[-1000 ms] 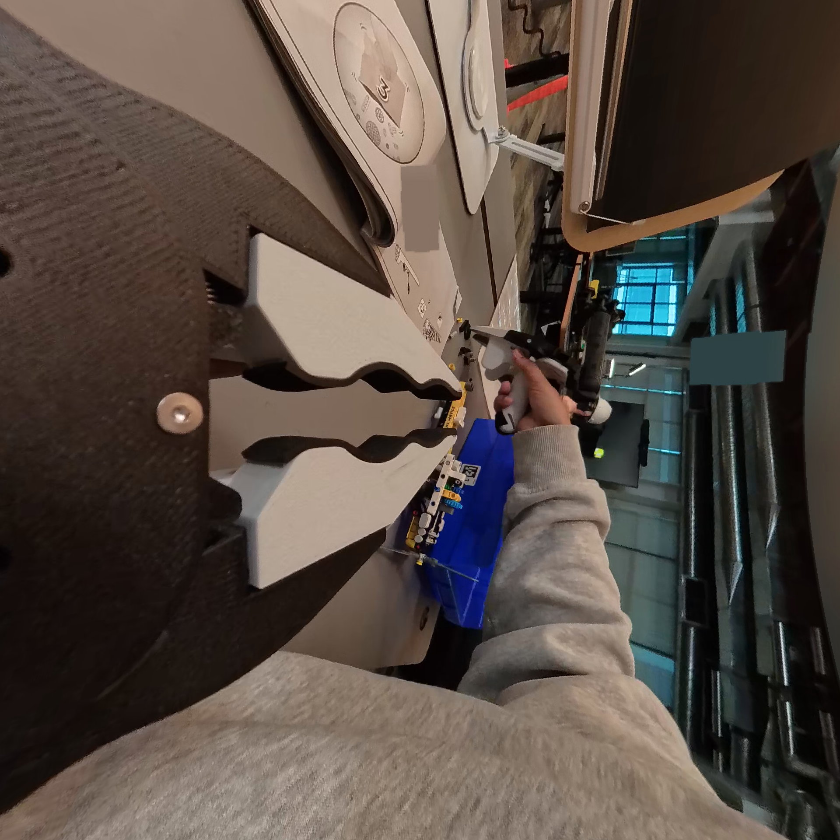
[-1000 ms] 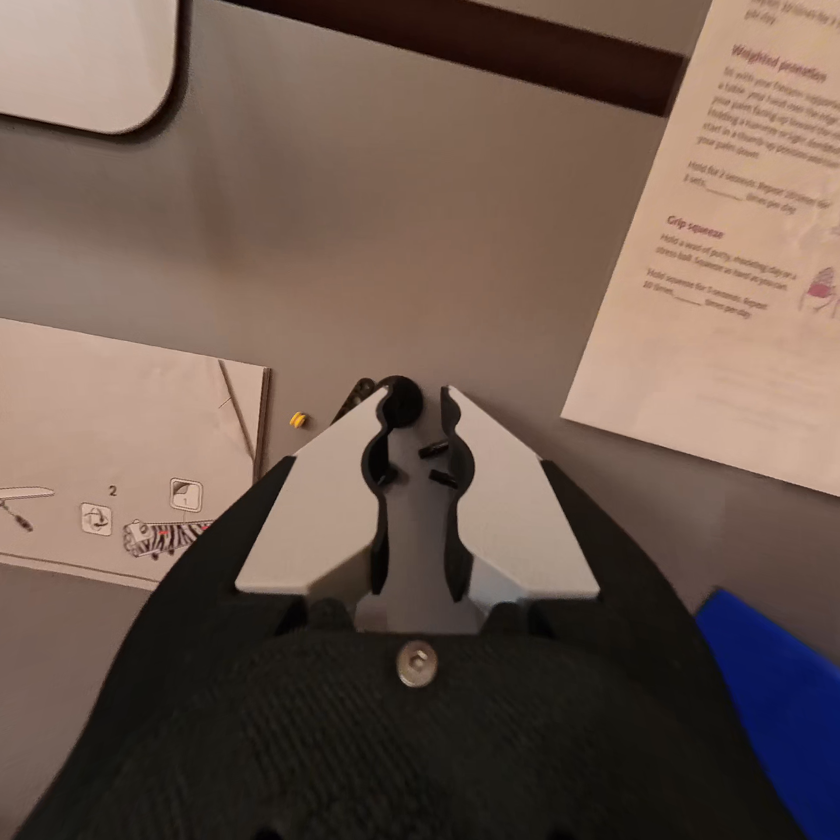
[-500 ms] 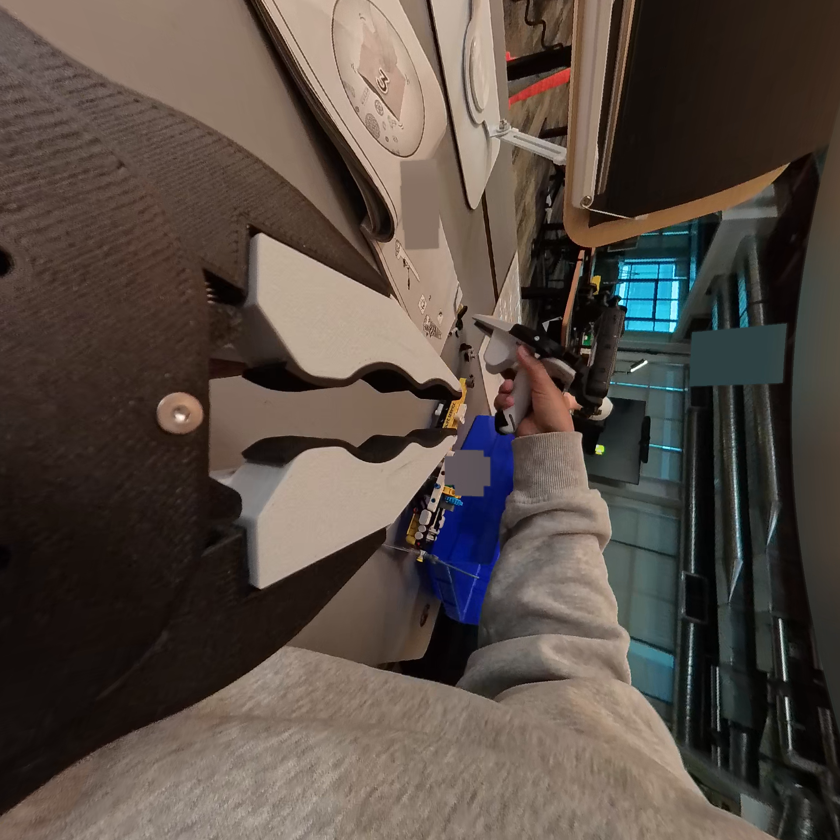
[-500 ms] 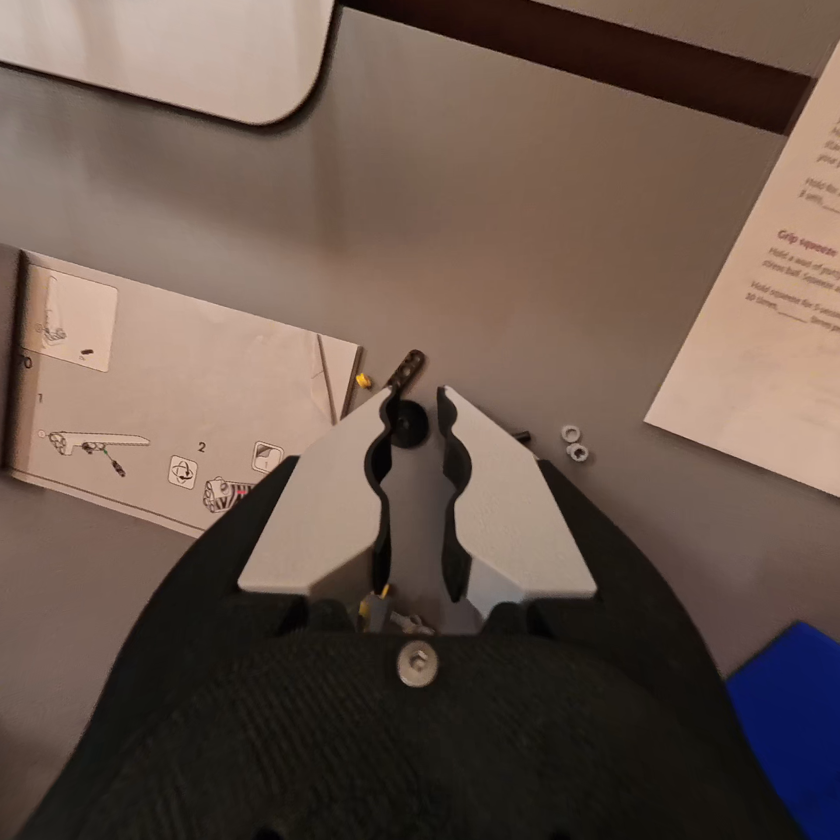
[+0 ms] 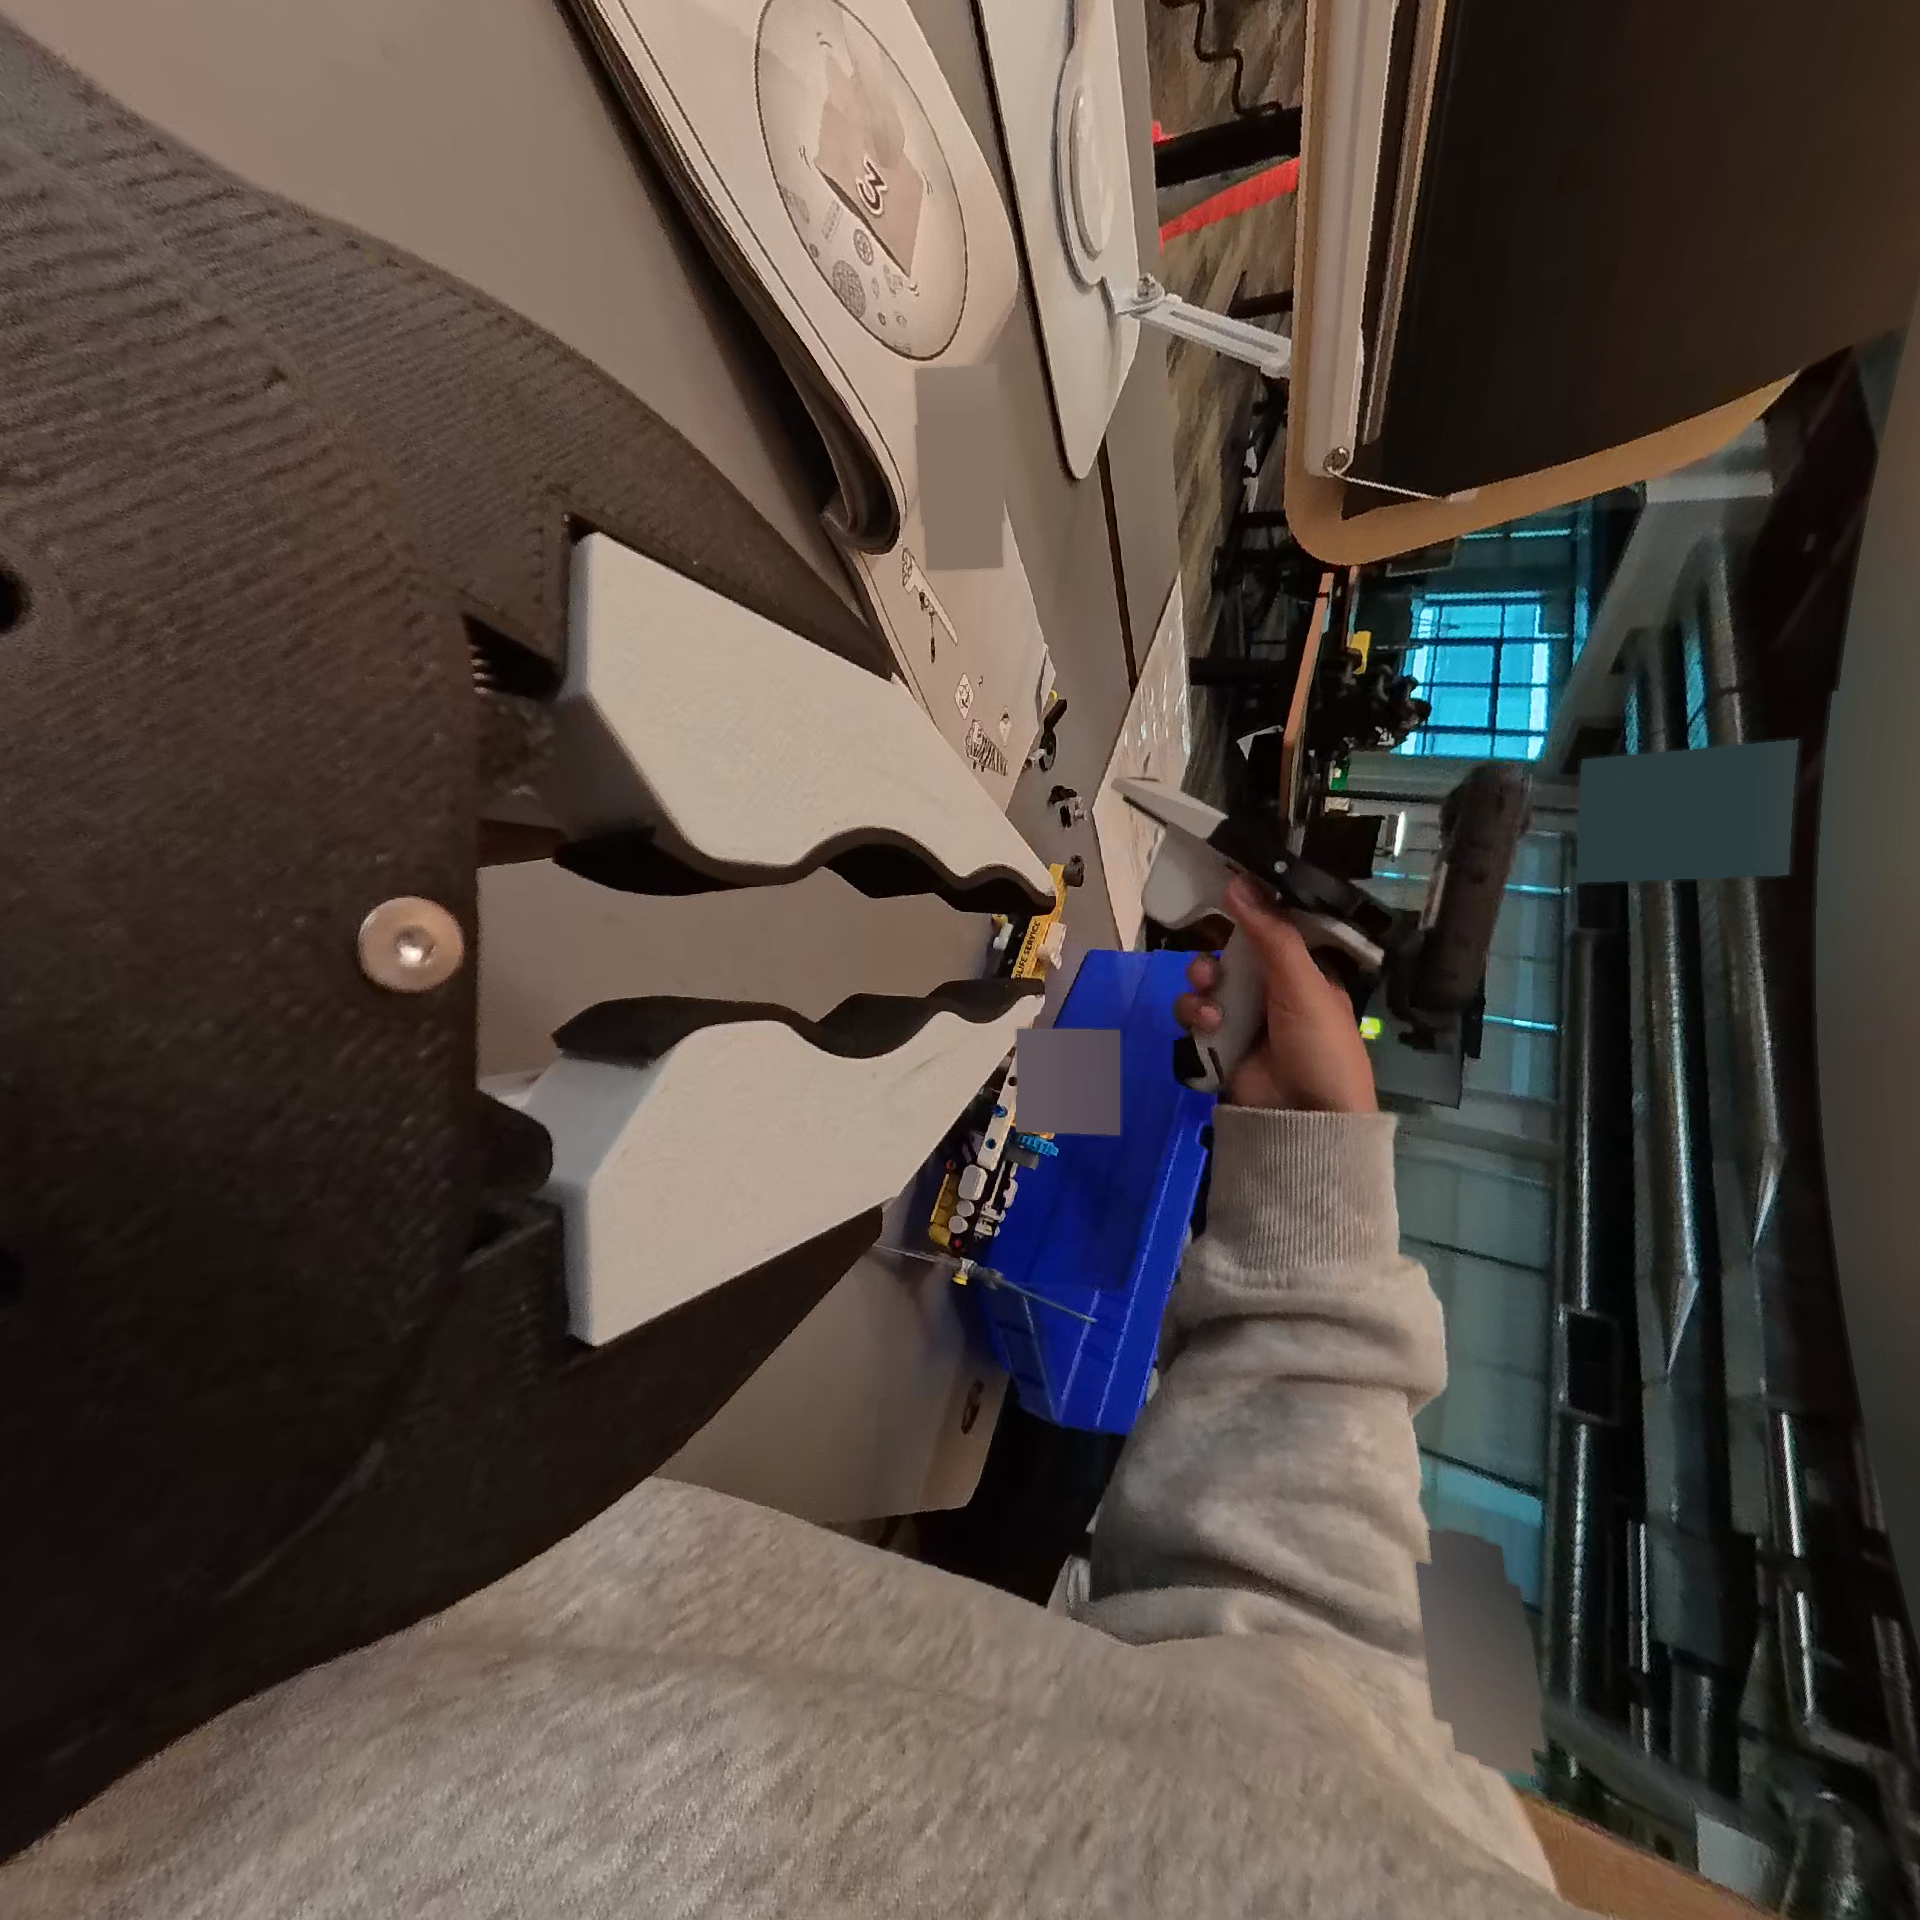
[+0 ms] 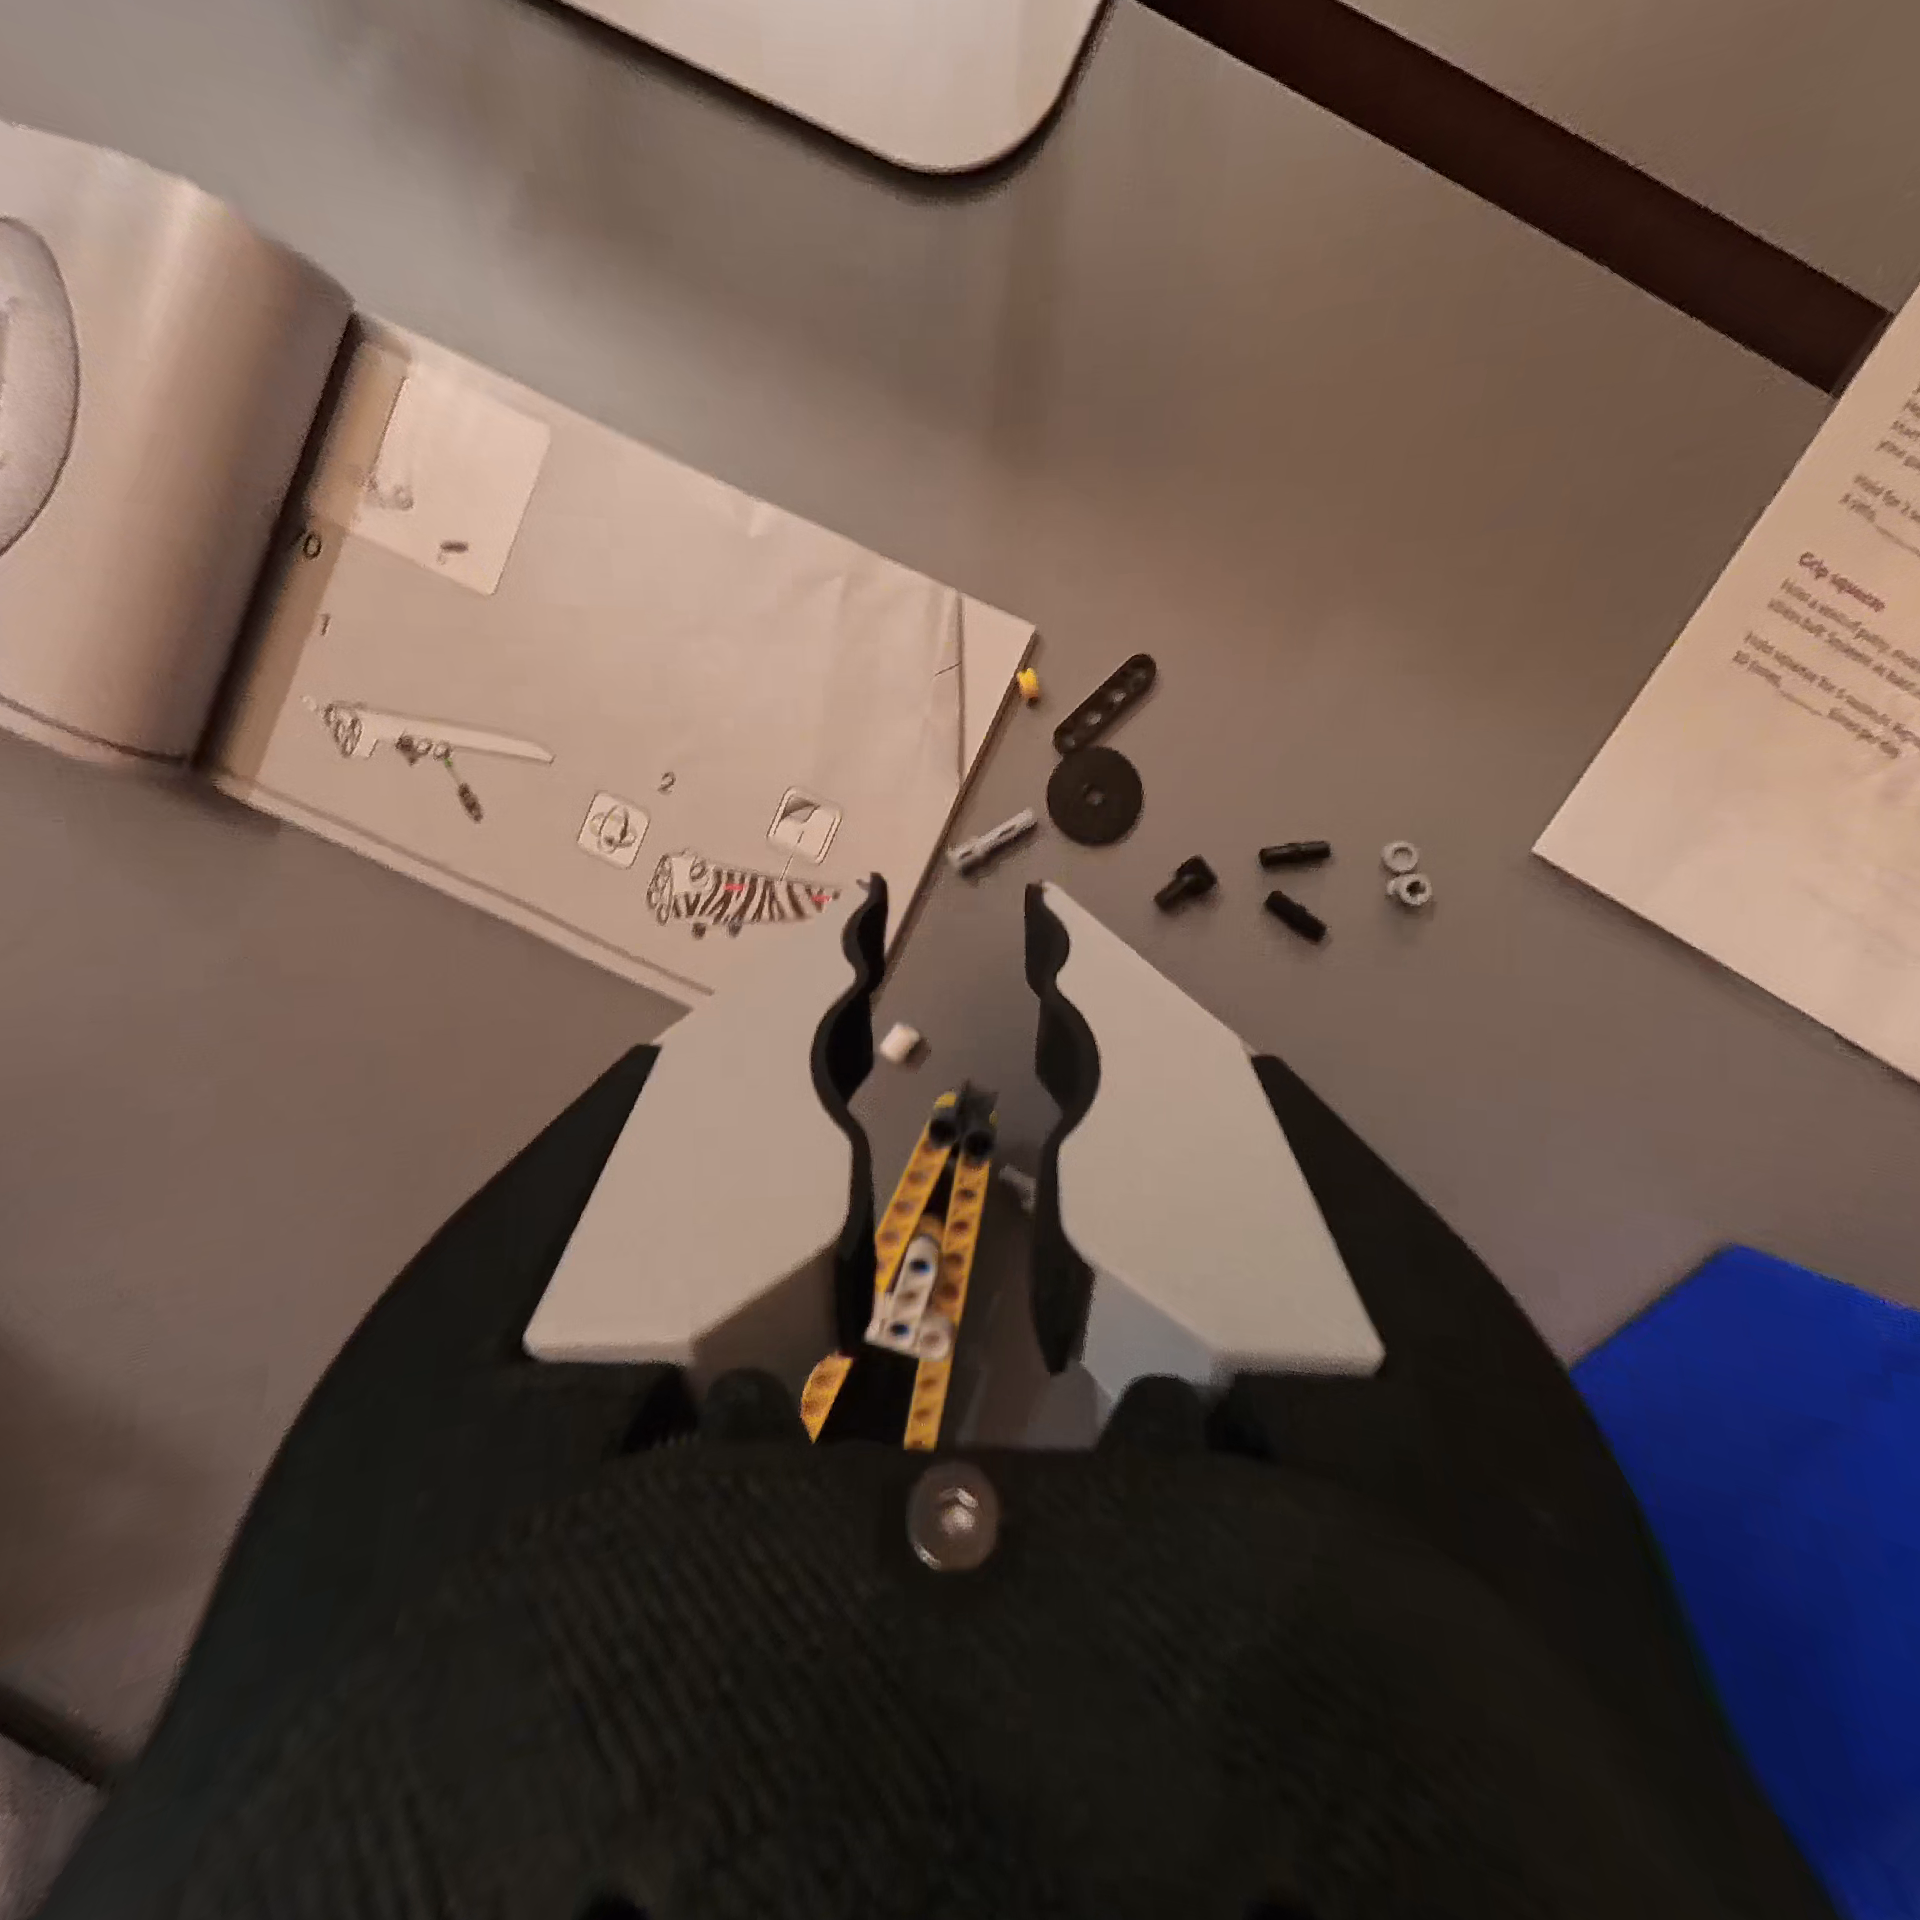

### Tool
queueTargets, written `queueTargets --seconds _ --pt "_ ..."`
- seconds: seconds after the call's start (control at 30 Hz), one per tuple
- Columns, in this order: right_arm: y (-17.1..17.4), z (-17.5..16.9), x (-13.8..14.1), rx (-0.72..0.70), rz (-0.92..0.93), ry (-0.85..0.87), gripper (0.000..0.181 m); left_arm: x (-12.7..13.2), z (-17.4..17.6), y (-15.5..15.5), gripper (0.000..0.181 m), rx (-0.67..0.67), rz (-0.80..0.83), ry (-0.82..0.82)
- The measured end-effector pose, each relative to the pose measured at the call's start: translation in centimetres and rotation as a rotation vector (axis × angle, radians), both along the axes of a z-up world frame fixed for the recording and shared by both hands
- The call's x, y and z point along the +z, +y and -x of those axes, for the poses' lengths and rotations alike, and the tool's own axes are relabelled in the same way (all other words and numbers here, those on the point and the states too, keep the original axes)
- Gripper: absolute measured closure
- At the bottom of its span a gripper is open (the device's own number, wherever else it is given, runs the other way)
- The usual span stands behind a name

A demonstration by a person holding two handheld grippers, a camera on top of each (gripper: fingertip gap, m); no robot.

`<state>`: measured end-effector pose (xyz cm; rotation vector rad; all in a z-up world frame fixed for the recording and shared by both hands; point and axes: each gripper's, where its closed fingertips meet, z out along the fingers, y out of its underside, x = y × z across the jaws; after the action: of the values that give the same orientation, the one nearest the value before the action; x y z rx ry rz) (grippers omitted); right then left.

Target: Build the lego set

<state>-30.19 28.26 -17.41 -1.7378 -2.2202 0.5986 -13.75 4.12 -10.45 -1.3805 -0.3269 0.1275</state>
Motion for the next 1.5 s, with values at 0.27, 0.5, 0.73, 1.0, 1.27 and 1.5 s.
queueTargets --seconds 0.27,0.5,0.73,1.0,1.27,1.5 --pt "1.0 -7.8 0.0 0.013 -0.183 -0.119 0.115 0.0 0.2 -0.1 0.171 0.006 -0.006 -0.001" --pt "1.9 -12.6 -3.5 -0.009 -0.203 -0.275 0.106 0.1 0.1 0.0 0.172 0.005 -0.011 0.004" --pt "0.1 -14.7 -4.3 0.03 -0.144 -0.317 0.138 0.1 0.7 -0.3 0.171 0.022 -0.021 0.0" --pt "-4.9 -17.1 -3.6 0.132 -0.066 -0.245 0.145 0.1 0.7 -0.2 0.171 0.022 -0.015 0.011" --pt "-10.8 -18.6 -3.5 0.314 -0.088 -0.22 0.145 0.2 0.8 -0.2 0.172 0.026 -0.018 0.014" --pt "-7.3 -13.7 0.2 0.167 -0.073 -0.035 0.129 0.3 0.6 -0.3 0.172 0.036 -0.021 0.031"
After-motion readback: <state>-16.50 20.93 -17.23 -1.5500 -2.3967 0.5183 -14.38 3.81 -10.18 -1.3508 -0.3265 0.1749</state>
